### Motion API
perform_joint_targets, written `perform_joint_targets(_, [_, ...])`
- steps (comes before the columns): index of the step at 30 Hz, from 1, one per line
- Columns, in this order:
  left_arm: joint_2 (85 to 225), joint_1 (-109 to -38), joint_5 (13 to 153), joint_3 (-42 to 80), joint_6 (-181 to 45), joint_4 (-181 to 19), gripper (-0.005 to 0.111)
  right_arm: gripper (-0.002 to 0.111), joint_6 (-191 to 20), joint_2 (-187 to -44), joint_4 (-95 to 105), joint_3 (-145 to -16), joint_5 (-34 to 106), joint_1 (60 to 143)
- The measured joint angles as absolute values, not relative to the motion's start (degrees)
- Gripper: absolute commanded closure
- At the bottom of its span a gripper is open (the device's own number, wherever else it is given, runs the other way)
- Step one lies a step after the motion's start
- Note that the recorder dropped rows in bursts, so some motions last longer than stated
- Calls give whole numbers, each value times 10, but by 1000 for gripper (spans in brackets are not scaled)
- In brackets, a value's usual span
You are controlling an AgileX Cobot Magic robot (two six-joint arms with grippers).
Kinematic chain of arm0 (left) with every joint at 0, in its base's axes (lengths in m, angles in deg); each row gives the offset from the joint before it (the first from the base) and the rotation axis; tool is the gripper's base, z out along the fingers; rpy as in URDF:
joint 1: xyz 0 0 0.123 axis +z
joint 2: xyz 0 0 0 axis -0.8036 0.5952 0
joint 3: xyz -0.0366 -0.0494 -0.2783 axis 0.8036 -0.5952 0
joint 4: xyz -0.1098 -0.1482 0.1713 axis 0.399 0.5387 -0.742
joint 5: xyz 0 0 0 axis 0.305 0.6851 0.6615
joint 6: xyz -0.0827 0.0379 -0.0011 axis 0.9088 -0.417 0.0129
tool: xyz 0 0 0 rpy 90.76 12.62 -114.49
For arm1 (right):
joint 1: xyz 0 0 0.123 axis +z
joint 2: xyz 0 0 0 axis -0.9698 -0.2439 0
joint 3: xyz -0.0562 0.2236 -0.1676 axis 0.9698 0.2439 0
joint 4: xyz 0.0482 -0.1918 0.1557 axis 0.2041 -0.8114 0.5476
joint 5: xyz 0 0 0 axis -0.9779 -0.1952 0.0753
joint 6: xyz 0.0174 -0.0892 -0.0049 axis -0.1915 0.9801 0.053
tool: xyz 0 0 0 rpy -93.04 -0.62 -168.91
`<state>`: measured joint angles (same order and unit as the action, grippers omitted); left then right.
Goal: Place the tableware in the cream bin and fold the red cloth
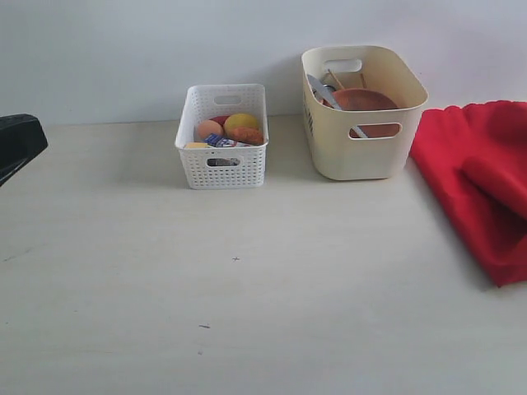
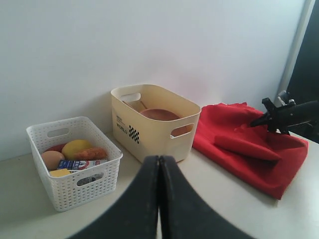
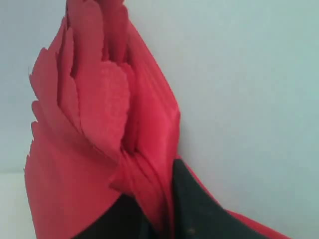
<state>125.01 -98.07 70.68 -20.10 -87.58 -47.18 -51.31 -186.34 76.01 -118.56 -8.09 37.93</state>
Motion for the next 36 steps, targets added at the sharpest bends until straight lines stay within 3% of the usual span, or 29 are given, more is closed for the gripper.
perform_joint_targets(10, [1250,-981,707,-202,-876,-472,106,108,-544,-1899,787,-1256,-42,428])
perform_joint_targets(13, [1250,-981,707,-202,-876,-472,106,103,-546,-1899,787,-1259,-30,429])
perform_joint_targets(16, [1250,-981,707,-202,-876,-472,106,85,-543,-1899,785,-1260,-15,429])
perform_joint_targets(21, [1250,-981,707,-202,-876,-472,106,29,-526,-1899,769,-1263,-10,429])
perform_joint_targets(23, [1250,-981,707,-202,-876,-472,106,14,-524,-1895,738,-1263,-11,428])
perform_joint_targets(32, [1250,-981,707,-202,-876,-473,106,13,-650,-1764,389,-1263,-66,426])
perform_joint_targets(36, [1250,-981,704,-202,-876,-473,106,22,-681,-1692,322,-1263,-122,424])
